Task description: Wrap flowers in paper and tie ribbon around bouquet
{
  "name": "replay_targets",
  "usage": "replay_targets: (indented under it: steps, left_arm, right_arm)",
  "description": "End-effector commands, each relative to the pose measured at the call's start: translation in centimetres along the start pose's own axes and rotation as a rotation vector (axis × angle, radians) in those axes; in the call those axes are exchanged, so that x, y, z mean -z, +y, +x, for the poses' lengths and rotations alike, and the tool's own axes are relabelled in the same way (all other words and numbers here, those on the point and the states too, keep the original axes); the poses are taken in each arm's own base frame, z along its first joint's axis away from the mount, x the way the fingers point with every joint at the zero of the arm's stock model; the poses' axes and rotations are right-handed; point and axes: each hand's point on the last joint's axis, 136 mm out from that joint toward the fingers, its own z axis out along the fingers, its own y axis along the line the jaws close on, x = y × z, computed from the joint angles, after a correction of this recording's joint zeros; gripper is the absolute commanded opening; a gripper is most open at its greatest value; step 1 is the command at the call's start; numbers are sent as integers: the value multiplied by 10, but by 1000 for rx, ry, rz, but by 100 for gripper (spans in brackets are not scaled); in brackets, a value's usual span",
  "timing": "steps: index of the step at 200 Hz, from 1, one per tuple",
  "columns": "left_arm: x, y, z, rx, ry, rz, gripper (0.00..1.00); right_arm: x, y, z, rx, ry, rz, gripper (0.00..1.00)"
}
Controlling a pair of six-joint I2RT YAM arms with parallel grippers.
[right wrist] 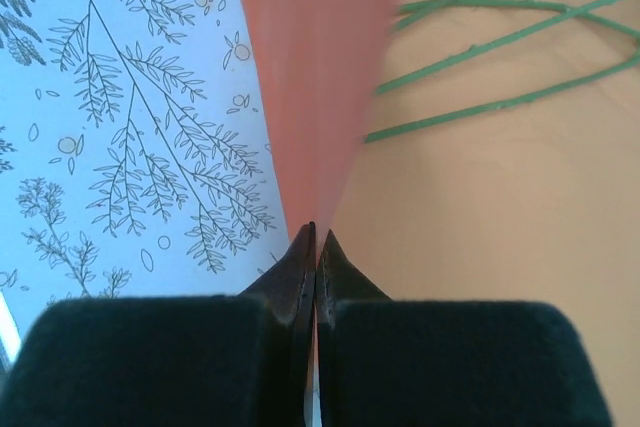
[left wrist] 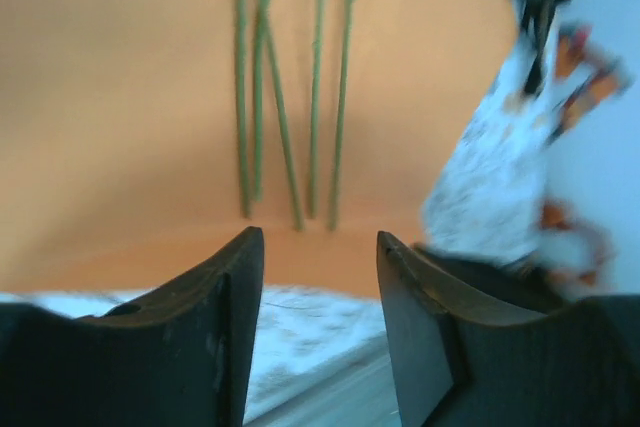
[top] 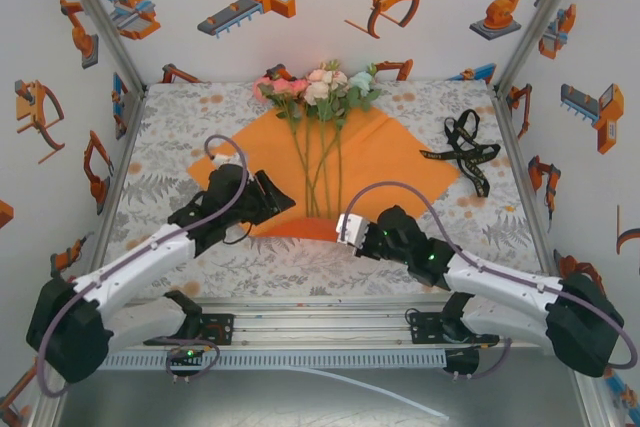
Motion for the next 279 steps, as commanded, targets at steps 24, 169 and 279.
replay_targets:
  steps: [24,169,279]
  left_arm:
    - [29,-28,51,-902,28,269,67]
    - [-20,-23,122,-906,272,321,10]
    - [12,-31,150,-985,165,149,44]
  right_arm:
    - [16,-9,-21,-169,-50,-129,0]
    - [31,-7,-12,-401,-38,-92,0]
    - [59,8,-13,-436,-21,18,0]
